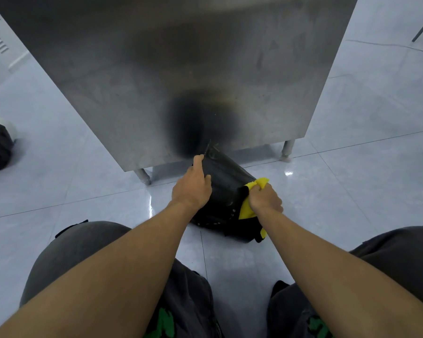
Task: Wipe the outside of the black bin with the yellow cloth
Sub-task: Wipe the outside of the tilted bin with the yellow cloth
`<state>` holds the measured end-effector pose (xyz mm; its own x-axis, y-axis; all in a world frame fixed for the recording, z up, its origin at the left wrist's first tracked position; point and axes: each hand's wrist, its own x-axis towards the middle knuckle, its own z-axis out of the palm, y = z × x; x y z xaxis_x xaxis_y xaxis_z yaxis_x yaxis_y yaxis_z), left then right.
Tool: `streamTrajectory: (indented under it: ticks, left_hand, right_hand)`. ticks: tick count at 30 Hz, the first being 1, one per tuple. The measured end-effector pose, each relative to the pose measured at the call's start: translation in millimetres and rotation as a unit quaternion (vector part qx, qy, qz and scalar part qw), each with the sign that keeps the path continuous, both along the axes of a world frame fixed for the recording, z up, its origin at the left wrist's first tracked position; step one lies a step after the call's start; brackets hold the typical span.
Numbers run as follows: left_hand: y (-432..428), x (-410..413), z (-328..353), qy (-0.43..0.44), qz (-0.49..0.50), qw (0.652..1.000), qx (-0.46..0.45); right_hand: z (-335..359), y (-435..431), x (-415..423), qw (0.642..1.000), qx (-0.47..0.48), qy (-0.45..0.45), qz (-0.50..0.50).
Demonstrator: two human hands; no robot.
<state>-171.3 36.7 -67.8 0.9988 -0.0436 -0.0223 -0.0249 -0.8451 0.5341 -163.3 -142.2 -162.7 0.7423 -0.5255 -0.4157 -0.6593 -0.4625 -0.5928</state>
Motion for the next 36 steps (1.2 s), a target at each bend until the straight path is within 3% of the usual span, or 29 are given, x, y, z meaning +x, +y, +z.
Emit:
streamTrajectory:
  ticks: [4,10,13,18,23,25,28,32,34,36]
  left_hand:
    - [4.8,4.7,0.4,0.028,0.017,0.999,-0.003]
    - [-2.2,12.1,2.0,0.054,0.019,0.997,-0.052]
    - [-4.0,13.1,3.0,0.036,0.011,0.997,-0.065]
    - [-4.0,11.6,4.3,0.043,0.034,0.994,-0.099]
    - [-0.4,9.3,0.0,0.068,0.02,0.997,-0.021]
    - [-0.3,8.4,-1.9,0.066,0.029,0.997,0.005]
    - [-2.4,9.2,-1.8,0.066,0.045,0.997,-0.002]
    - [-4.2,8.4,-3.6,0.048,0.061,0.996,-0.038]
    - [-4.5,6.8,-3.0,0.031,0.075,0.994,-0.075]
    - [-4.5,7.3,-0.8,0.018,0.071,0.994,-0.087]
  right_hand:
    - [-0.4,9.9,-3.7,0.986,-0.021,-0.151,0.064]
    - [21.7,24.7,-4.0,0.921,0.047,-0.315,0.225]
    - [7.7,23.1,-1.9,0.914,0.03,-0.321,0.245]
    - [-12.9,8.5,2.0,0.956,-0.026,-0.26,0.135]
    - [-14.1,0.3,-2.6,0.987,-0.035,-0.152,0.049]
    - [-13.3,3.1,-6.2,0.973,-0.05,-0.209,0.084]
    - [-10.1,11.5,-10.4,0.921,-0.042,-0.337,0.189]
    - [-8.1,25.3,-15.1,0.86,-0.039,-0.385,0.331]
    - [-13.6,25.8,-18.5,0.865,-0.049,-0.381,0.322]
    - [-21.3,22.0,-20.4,0.895,-0.086,-0.347,0.266]
